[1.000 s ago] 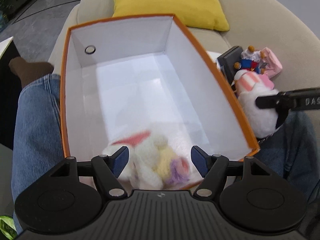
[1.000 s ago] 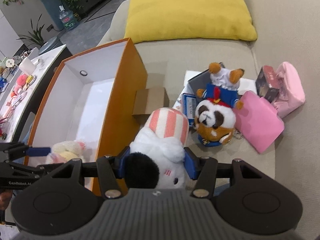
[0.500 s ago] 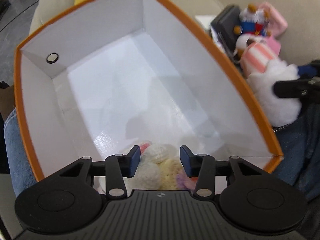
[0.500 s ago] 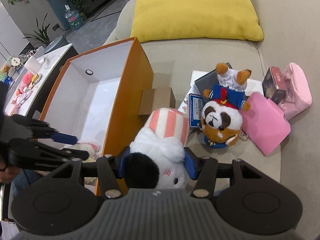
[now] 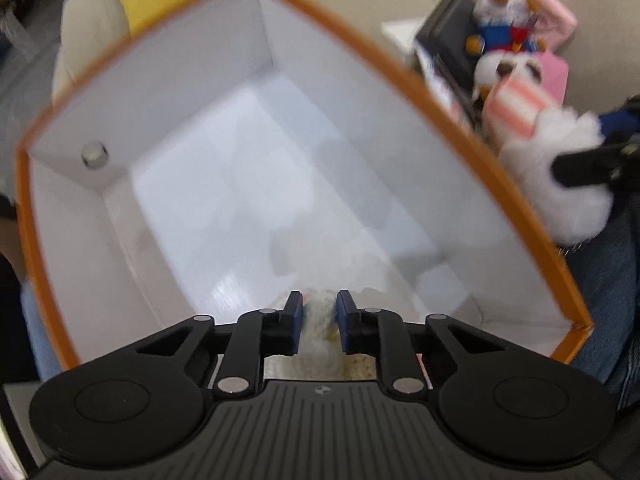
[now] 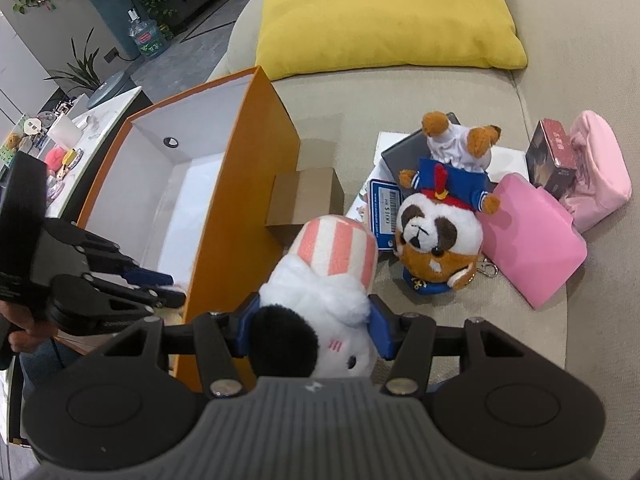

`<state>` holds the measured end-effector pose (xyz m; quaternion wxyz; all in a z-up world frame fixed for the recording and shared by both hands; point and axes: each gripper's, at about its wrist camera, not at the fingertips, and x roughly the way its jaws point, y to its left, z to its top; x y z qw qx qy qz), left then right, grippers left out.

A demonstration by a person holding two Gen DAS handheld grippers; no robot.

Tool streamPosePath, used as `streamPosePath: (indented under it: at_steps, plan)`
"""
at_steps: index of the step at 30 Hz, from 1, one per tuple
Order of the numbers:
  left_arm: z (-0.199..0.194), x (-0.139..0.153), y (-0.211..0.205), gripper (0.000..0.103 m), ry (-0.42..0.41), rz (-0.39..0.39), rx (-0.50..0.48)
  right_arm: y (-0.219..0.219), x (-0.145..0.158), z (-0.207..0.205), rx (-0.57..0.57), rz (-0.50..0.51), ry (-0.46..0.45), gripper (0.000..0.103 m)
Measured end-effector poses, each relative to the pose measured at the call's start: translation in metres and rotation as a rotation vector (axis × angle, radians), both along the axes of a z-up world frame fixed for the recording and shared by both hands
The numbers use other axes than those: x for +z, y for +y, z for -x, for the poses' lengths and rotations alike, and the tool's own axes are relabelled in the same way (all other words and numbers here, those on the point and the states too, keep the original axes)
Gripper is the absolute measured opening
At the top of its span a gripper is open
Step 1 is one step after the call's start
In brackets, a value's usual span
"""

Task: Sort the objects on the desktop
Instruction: 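Open the left gripper to release the bunny inside the box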

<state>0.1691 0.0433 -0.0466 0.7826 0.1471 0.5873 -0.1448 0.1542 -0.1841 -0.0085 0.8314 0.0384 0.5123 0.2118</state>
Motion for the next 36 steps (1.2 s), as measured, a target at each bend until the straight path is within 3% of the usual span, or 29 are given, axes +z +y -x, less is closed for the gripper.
streamPosePath:
  at_steps: [4, 5, 7, 13, 16, 19, 21, 26, 32, 36]
  plan:
    - [0.008, 0.031, -0.001, 0.01, -0.113, 0.031, -0.007, -0.003, 0.0, -0.002, -0.008, -0.005, -0.002, 0.058]
    - [0.013, 0.039, 0.0, 0.0, -0.139, 0.037, -0.015, -0.003, 0.0, -0.001, -0.009, -0.006, -0.004, 0.058]
    - [0.022, 0.046, 0.004, 0.0, -0.167, 0.026, -0.016, -0.003, 0.001, -0.001, -0.009, -0.011, -0.007, 0.058]
    - [0.048, 0.026, 0.038, 0.0, -0.1, -0.039, 0.059, -0.001, 0.014, 0.001, 0.004, -0.023, -0.037, 0.058]
    - [0.054, 0.026, 0.055, 0.0, -0.099, 0.011, 0.111, 0.003, 0.022, 0.002, 0.012, -0.022, -0.062, 0.058]
    - [0.05, 0.037, 0.055, 0.001, -0.141, 0.064, 0.1, 0.008, 0.024, 0.001, 0.017, -0.014, -0.067, 0.058]
    - [0.044, 0.043, 0.046, 0.009, -0.165, 0.091, 0.074, 0.011, 0.023, 0.002, 0.021, -0.01, -0.063, 0.058]
    - [0.019, 0.046, 0.025, 0.018, -0.192, 0.139, 0.031, 0.013, 0.02, 0.002, 0.028, 0.009, -0.05, 0.058]
    - [-0.008, 0.016, 0.003, 0.028, -0.134, 0.106, -0.006, 0.006, 0.015, -0.003, 0.015, 0.023, -0.039, 0.058]
    - [0.003, 0.012, 0.005, 0.027, -0.101, 0.075, -0.027, 0.003, 0.012, -0.005, 0.011, 0.023, -0.031, 0.058]
